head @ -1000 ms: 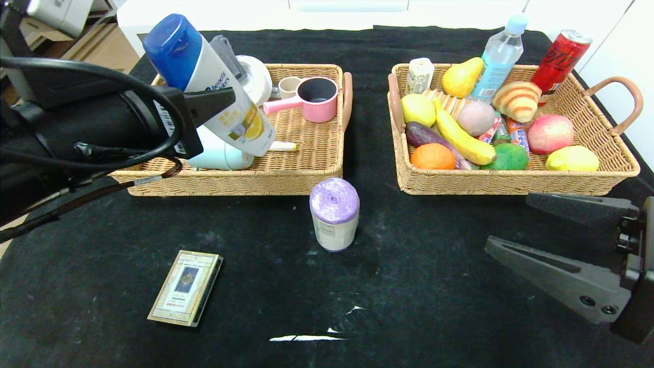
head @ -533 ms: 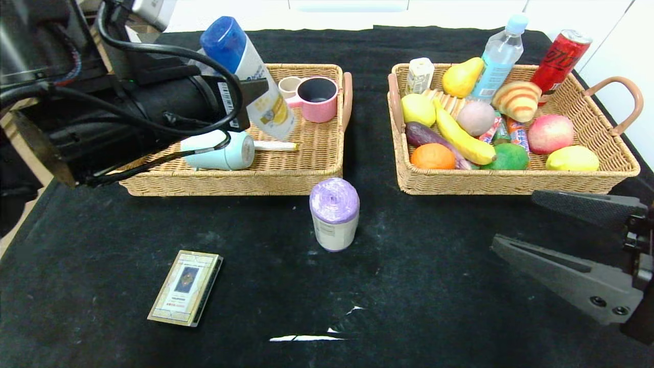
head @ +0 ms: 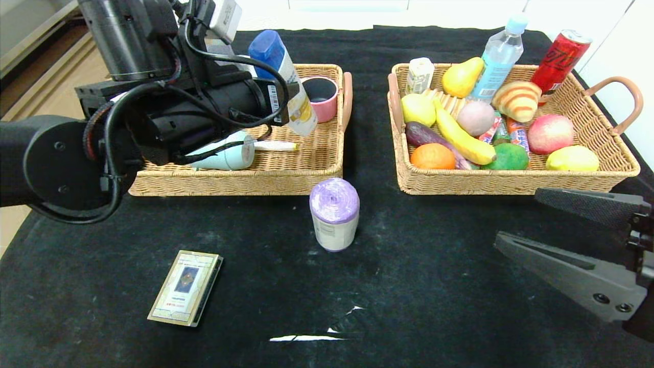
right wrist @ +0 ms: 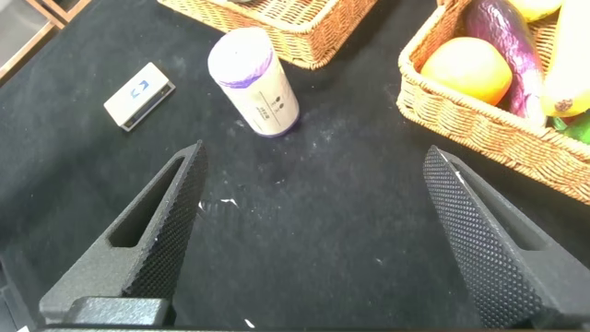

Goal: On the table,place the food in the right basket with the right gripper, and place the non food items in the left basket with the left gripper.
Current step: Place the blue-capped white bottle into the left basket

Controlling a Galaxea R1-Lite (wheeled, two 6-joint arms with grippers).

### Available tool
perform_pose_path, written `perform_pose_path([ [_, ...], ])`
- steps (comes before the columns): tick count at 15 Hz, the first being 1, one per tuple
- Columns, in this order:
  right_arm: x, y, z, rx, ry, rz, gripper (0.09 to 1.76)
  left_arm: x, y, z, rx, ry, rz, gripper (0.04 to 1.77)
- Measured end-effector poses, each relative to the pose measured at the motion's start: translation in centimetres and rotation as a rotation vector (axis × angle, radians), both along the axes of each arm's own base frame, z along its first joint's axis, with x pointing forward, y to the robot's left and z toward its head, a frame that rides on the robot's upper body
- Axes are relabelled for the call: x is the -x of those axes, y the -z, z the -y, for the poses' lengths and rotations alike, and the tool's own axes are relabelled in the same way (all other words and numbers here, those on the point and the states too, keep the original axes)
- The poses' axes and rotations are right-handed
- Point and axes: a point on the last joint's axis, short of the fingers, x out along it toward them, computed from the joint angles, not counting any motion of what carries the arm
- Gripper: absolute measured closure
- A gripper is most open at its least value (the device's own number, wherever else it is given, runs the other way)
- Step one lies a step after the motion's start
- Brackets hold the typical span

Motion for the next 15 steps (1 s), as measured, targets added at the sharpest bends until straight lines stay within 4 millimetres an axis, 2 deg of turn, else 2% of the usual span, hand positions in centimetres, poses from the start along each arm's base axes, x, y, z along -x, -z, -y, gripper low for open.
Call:
perform_pose_path([
  [8, -0.01, 0.03, 0.00, 0.001, 0.000, 0.000, 0.14, -1.16, 0.71, 0.59, -0.014, -0.010, -0.013, 1.22],
  [11, -0.01, 0.03, 0.01, 0.001, 0.001, 0.000, 0.14, -1.21, 0.68, 0.67, -0.013, -0.009, -0.010, 0.89],
  [15, 0.00, 0.04, 0.01, 0.001, 0.001, -0.001, 0.14, -1.07, 0.77, 0.67, -0.015, -0.011, -0.016, 0.57],
])
